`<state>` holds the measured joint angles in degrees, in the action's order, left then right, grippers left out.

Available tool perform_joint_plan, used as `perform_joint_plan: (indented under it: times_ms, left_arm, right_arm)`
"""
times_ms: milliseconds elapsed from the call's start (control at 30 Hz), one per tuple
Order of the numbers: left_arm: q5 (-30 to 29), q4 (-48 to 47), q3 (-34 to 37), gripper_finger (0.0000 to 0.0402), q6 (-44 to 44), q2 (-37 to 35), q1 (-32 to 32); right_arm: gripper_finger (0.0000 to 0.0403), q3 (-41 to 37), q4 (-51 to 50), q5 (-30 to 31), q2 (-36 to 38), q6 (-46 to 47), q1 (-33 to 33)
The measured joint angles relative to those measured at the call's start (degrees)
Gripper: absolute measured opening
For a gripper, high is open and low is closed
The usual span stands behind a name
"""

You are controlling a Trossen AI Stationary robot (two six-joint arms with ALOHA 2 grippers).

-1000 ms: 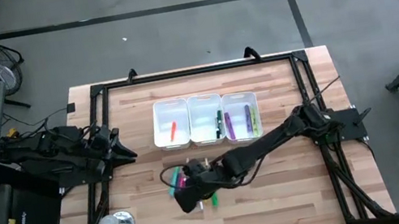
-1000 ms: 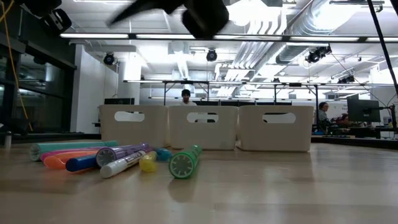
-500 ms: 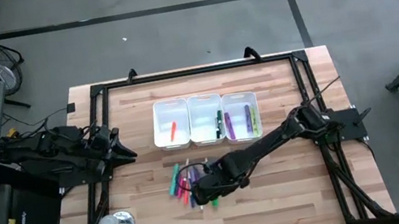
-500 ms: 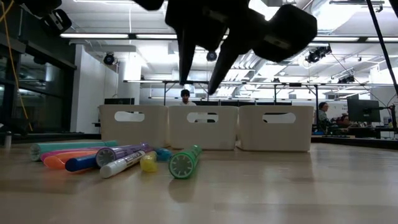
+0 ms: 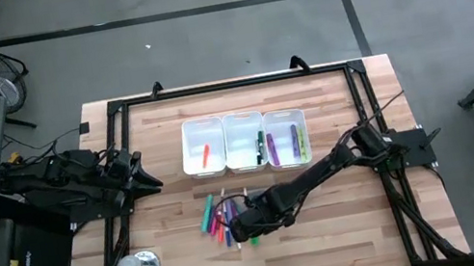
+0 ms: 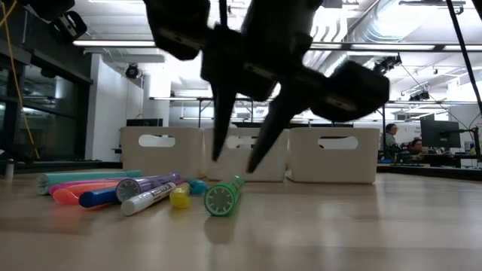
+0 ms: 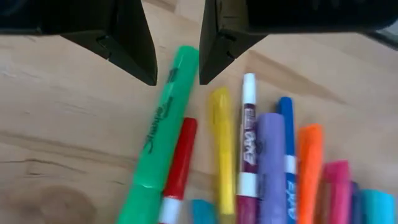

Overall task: Pick & Place Markers
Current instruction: Put the green highlighter into the right white bin

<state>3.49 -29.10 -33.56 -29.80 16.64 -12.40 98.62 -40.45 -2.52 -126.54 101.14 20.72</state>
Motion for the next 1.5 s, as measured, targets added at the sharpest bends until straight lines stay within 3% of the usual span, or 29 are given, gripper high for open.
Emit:
perform_joint_plan:
  times_ms: [533, 1000, 1500]
  left_arm:
    - [-0.2, -2.0, 0.0, 0.0092, -0.1, 0.0, 0.0]
    - [-1.5, -1.9, 0.0, 0.0092, -0.5, 0.1, 0.0]
    - [-1.7, -2.0, 0.0, 0.0092, -0.5, 0.1, 0.0]
  right_arm:
    - [0.0108, -0.1, 3.1, 2.2, -2.8, -1.1, 0.5]
    - [0.0107, 0.2, -8.7, -1.5, -3.9, 3.5, 2.2]
    - [0.0108, 0.0, -11.0, 1.1, -4.0, -13.4, 0.4]
